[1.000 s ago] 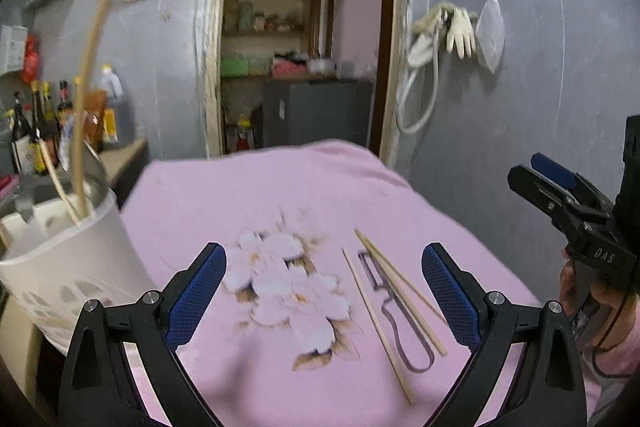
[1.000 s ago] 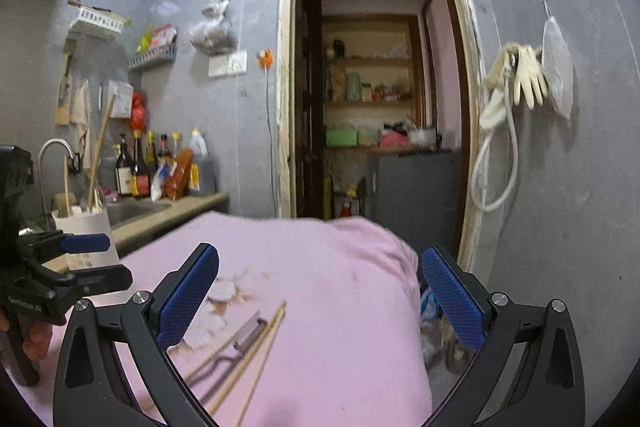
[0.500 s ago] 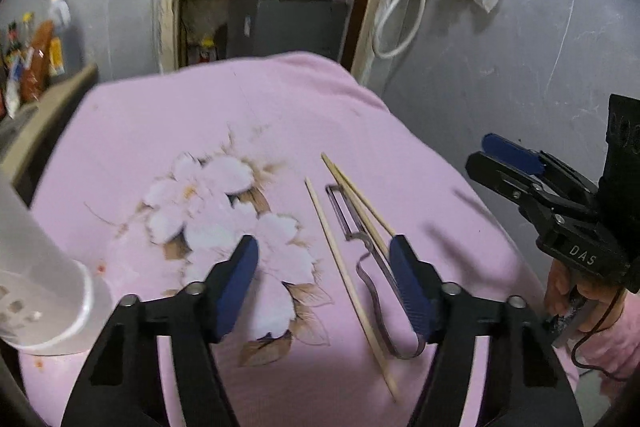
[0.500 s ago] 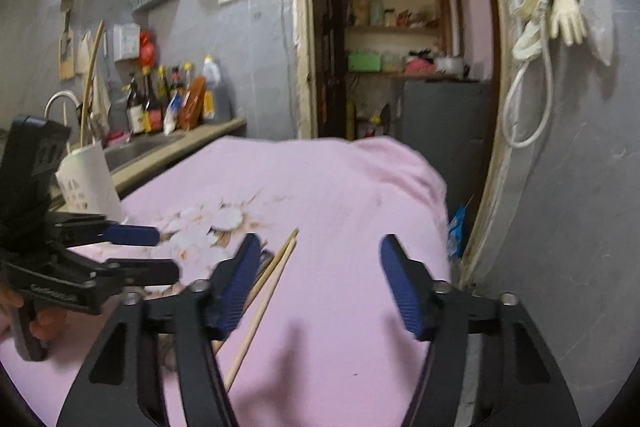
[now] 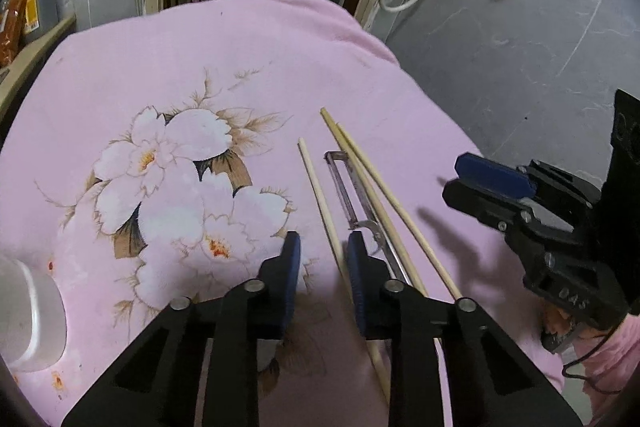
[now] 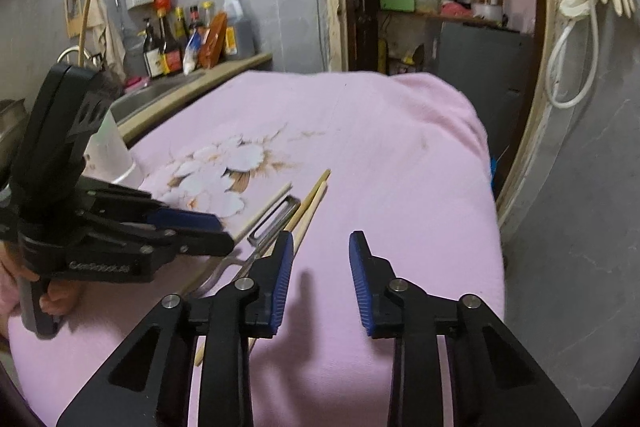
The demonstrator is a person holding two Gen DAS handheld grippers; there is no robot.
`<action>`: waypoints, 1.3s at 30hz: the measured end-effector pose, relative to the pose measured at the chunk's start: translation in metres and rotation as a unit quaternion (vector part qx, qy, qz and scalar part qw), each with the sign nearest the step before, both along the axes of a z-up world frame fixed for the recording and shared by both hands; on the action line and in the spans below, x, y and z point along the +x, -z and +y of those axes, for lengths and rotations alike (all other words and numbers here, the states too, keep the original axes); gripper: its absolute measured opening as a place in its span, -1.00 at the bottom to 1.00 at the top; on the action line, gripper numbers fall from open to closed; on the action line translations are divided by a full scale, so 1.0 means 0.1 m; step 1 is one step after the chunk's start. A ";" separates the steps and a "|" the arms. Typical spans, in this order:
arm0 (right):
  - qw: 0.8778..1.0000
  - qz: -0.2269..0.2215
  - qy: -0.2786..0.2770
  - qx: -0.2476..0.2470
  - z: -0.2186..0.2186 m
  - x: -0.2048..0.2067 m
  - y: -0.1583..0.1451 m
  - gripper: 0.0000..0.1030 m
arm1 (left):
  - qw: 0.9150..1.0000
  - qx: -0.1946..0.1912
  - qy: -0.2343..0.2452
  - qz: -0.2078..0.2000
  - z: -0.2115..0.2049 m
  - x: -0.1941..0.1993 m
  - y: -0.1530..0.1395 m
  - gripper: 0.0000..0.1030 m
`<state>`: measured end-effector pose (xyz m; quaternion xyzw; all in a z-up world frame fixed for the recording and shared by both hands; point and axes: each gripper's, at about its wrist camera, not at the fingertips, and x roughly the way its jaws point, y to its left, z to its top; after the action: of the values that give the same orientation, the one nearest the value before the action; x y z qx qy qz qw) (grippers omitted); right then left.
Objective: Organize utensils
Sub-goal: 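Move both grippers back to the remaining chopsticks beside the peeler, then grasp a chopstick with the left gripper while the right gripper grasps another chopstick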
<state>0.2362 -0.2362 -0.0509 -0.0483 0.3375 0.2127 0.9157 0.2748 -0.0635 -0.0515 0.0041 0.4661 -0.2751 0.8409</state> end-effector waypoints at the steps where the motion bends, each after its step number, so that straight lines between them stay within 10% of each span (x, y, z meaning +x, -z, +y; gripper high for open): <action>1: 1.000 0.003 -0.002 -0.002 0.02 0.01 0.01 -0.53 | 1.000 0.002 0.000 0.002 -0.01 0.03 0.00 -0.67; 27: 0.990 0.100 -0.016 -0.097 0.45 0.30 0.18 -0.70 | 0.997 0.064 0.023 0.027 -0.01 0.03 0.00 -0.88; 39: 0.990 0.133 0.037 0.002 0.23 0.34 0.15 -0.95 | 0.999 0.012 -0.045 0.009 0.13 -0.09 -0.01 -0.96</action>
<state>0.2700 -0.2129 -0.0662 -0.0056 0.4572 0.1834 0.8702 0.2656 -0.0504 -0.0503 -0.0090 0.4768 -0.2309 0.8481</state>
